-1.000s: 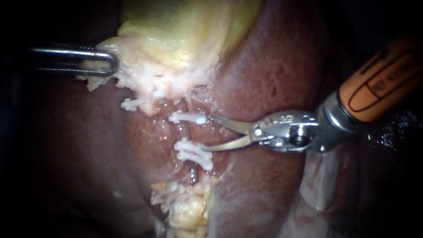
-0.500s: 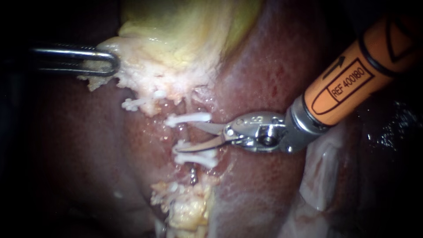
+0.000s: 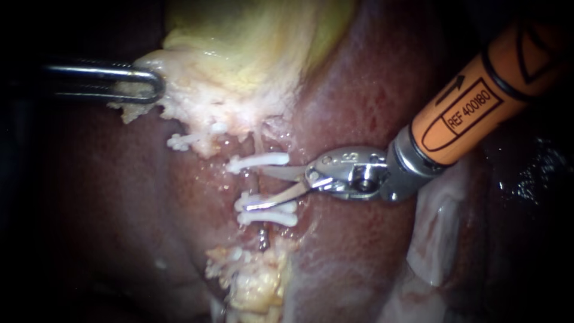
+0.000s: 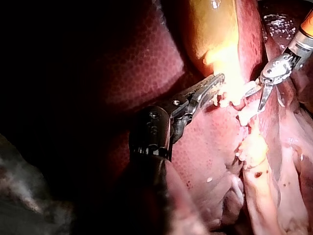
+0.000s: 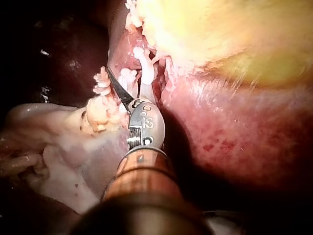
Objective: Go to the cutting position right tube
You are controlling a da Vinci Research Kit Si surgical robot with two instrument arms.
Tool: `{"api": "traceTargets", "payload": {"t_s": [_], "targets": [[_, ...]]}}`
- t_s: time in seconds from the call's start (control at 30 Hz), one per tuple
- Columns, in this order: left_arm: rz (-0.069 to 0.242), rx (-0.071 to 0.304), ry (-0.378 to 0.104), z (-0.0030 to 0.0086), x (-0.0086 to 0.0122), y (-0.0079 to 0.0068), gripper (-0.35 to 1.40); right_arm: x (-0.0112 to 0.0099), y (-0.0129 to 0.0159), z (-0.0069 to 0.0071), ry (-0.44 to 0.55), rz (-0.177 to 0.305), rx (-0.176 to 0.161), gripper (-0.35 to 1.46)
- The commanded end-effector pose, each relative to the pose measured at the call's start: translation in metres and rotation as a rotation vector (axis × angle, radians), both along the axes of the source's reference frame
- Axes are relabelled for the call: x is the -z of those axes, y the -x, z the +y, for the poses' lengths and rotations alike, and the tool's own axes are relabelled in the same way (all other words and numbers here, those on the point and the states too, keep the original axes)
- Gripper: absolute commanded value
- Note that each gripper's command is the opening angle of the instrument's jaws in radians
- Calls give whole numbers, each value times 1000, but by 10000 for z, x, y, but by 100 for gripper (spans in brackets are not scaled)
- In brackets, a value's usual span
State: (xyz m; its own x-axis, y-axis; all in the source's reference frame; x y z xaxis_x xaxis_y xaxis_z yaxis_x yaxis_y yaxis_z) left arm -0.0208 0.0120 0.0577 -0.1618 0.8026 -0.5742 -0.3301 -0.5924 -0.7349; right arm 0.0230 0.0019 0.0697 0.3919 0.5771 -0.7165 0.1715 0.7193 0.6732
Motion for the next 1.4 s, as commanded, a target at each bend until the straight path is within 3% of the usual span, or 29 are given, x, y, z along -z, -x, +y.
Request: {"api": "traceTargets", "payload": {"t_s": [0.03, 0.37, 0.77, 1.4], "targets": [[0, -1, 0, 0, 0, 0, -35, 1, -3, -1, -1, 6, 4, 106], [-1, -2, -1, 0, -1, 2, -35, -2, -20, 0, -2, 73, 26, 89], [-1, -1, -1, 1, -1, 4, -35, -1, -44, -7, -14, 136, 6, 86], [-1, -1, -1, 1, -2, 5, -35, 13, -49, -15, -19, 153, 10, 86]]}}
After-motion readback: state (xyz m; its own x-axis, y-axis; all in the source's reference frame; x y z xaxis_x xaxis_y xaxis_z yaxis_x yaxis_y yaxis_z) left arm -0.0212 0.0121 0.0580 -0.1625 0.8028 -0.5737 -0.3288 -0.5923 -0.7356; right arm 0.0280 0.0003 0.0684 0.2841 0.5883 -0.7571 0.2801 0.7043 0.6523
